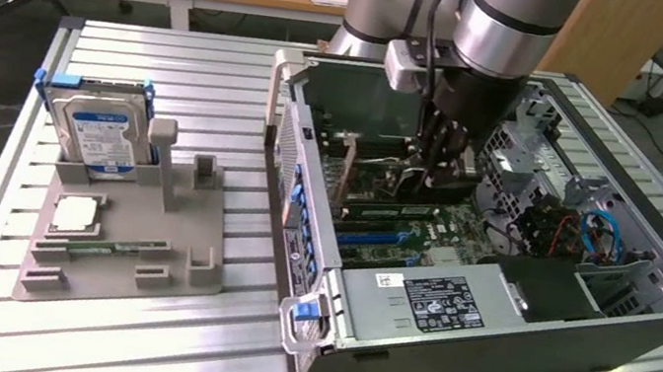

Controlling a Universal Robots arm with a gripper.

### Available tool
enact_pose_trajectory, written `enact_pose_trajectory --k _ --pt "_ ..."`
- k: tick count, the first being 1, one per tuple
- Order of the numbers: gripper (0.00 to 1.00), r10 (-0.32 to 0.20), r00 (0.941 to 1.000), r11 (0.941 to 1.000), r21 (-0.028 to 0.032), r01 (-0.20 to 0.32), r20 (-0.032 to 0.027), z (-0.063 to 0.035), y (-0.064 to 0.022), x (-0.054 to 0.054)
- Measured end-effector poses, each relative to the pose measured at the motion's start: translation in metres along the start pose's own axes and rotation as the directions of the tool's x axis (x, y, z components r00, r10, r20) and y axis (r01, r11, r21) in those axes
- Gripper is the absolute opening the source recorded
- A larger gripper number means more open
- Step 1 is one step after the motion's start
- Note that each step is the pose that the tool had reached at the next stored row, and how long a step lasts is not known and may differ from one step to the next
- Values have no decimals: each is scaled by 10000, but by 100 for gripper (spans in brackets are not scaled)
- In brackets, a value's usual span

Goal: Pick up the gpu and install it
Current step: 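Insert the gpu into the slot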

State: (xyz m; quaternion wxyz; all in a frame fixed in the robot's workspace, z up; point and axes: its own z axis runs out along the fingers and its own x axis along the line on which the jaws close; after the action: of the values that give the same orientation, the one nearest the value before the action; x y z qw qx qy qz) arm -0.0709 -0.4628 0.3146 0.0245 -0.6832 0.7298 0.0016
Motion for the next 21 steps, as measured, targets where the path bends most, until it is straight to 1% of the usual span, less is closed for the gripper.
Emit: enact_pose_trajectory --k 2,10,11,12,13,14,15,19,21 --pt "27 2 10000 10000 0 -2 0 16 21 3" --pt "27 2 10000 10000 0 -2 1 70 21 71" --pt "27 2 10000 10000 -16 -2 1 76 20 73" --pt "27 2 10000 10000 -64 -2 -4 81 20 74" --pt "27 5 10000 9999 -129 -5 -10 88 21 74" --pt "27 10 10000 9998 -211 -10 -17 95 21 75" --pt "27 11 10000 9997 -253 -11 -20 102 21 75" --pt "27 -47 10000 9996 -274 47 -19 144 23 76" --pt "27 -379 9993 9989 -287 378 -9 158 23 77"
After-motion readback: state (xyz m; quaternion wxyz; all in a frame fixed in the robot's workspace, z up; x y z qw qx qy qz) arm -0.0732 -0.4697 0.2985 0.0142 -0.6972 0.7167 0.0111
